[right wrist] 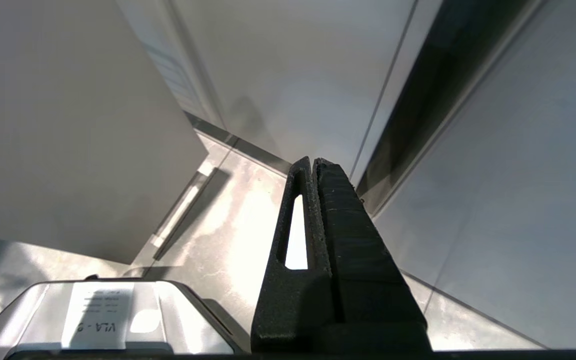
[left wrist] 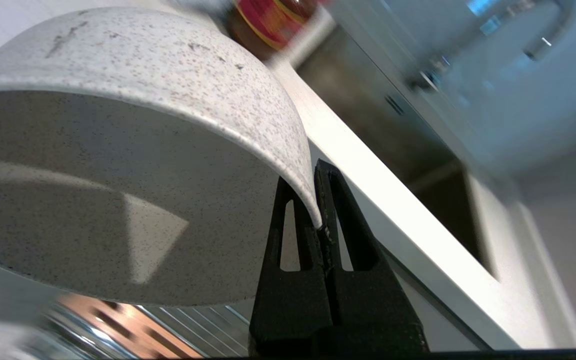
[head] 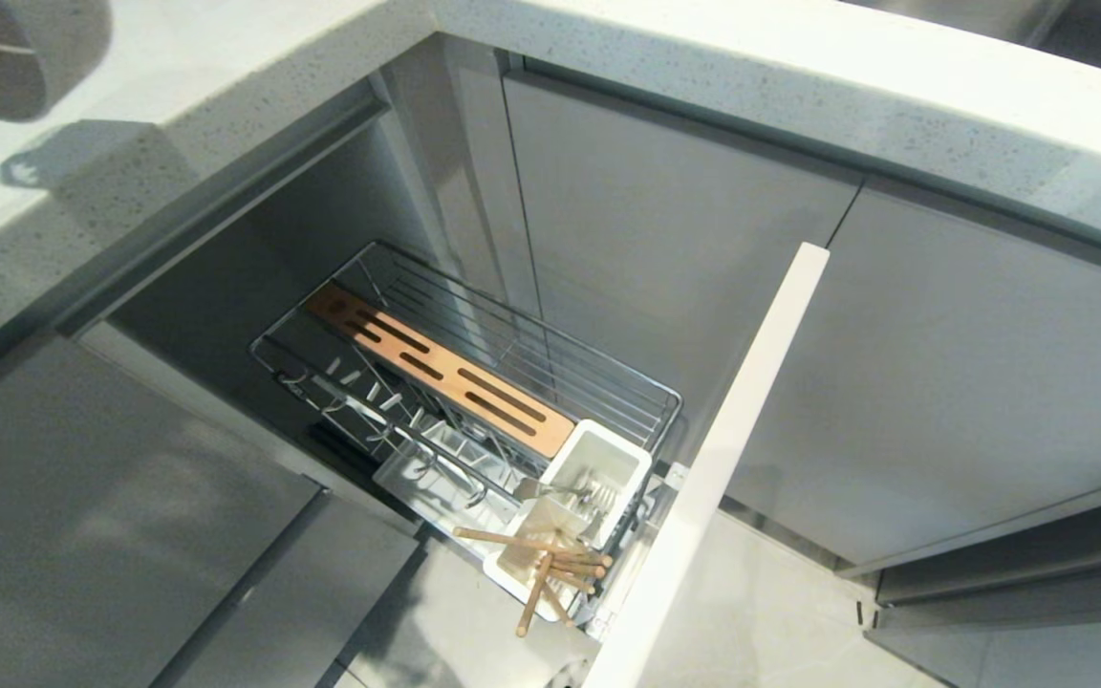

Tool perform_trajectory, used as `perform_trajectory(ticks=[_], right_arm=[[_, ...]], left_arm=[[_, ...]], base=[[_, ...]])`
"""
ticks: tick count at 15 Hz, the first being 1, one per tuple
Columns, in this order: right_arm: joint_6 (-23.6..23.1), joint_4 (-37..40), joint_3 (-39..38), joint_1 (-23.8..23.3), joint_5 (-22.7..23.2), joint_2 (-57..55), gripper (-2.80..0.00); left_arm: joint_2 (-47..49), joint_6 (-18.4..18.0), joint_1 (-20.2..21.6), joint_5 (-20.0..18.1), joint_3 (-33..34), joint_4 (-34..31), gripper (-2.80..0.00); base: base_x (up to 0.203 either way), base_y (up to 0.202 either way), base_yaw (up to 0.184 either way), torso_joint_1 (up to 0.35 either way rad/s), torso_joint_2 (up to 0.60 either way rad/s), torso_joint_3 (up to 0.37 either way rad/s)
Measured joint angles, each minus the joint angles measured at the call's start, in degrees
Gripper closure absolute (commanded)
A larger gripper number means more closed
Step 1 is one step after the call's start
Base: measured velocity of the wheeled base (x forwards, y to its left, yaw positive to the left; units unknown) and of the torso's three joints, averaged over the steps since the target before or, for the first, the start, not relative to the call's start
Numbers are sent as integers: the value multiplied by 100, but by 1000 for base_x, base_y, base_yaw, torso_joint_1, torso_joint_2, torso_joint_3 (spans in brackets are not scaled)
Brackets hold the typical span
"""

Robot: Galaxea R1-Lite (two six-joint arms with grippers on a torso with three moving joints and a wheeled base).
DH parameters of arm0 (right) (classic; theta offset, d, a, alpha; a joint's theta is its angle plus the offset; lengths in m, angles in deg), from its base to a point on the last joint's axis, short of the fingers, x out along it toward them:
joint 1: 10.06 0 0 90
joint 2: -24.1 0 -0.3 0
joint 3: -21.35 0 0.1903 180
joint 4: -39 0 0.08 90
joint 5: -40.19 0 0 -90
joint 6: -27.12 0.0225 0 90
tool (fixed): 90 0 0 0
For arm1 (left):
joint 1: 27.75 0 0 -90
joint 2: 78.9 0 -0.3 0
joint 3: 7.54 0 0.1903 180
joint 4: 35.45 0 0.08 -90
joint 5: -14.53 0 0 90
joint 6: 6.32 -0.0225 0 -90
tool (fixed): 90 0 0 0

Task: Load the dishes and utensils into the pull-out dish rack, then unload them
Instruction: Take the spoon out of the cupboard

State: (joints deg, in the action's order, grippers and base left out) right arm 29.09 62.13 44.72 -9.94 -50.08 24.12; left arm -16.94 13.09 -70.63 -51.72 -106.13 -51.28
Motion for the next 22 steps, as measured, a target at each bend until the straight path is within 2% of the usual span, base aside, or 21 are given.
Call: perform_trajectory(ticks=[4, 7, 10, 11, 13, 16, 18, 20, 22], right_arm=[[0, 0, 0, -1, 0, 0, 0], [0, 0, 0, -2, 0, 0, 0], [0, 0, 0, -2, 0, 0, 0], [0, 0, 0, -2, 0, 0, 0], [0, 4, 0, -2, 0, 0, 0], [0, 0, 0, -2, 0, 0, 0], [-2, 0, 0, -1, 0, 0, 0], [0, 0, 0, -1, 0, 0, 0], [-2, 0, 0, -1, 0, 0, 0]], left_arm=[[-232, -571, 1432, -16, -272, -30, 0], [-309, -793, 2624, -16, -449, -50, 0], [-328, -787, 3831, -35, -752, -264, 0], [-322, -729, 4141, -67, -912, -491, 0], [-245, -384, 4757, -228, -1547, -1373, 0], [39, 203, 5112, -706, -2774, -3336, 0], [378, 385, 5176, -842, -3320, -4577, 0], [669, 391, 5187, -854, -3493, -5098, 0], [847, 385, 5192, -932, -3538, -5103, 0]], base=[[0, 0, 0, 0, 0, 0], [0, 0, 0, 0, 0, 0], [0, 0, 0, 0, 0, 0], [0, 0, 0, 0, 0, 0], [0, 0, 0, 0, 0, 0], [0, 0, 0, 0, 0, 0], [0, 0, 0, 0, 0, 0], [0, 0, 0, 0, 0, 0], [0, 0, 0, 0, 0, 0]])
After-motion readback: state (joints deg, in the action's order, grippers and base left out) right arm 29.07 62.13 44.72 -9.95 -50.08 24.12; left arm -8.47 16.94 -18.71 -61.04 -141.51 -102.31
